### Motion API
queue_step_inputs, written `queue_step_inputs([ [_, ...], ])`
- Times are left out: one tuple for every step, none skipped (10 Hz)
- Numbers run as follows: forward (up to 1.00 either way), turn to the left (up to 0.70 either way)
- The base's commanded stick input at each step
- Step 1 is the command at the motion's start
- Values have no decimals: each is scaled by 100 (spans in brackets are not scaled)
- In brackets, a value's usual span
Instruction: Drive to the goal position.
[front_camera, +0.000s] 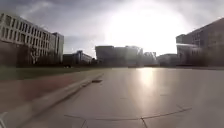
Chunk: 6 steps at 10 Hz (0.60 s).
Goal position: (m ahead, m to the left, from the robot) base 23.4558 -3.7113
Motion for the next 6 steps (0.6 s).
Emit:
queue_step_inputs([
  [70, 0],
  [70, 0],
  [70, 0],
  [70, 0],
  [70, 0],
  [70, 0],
])
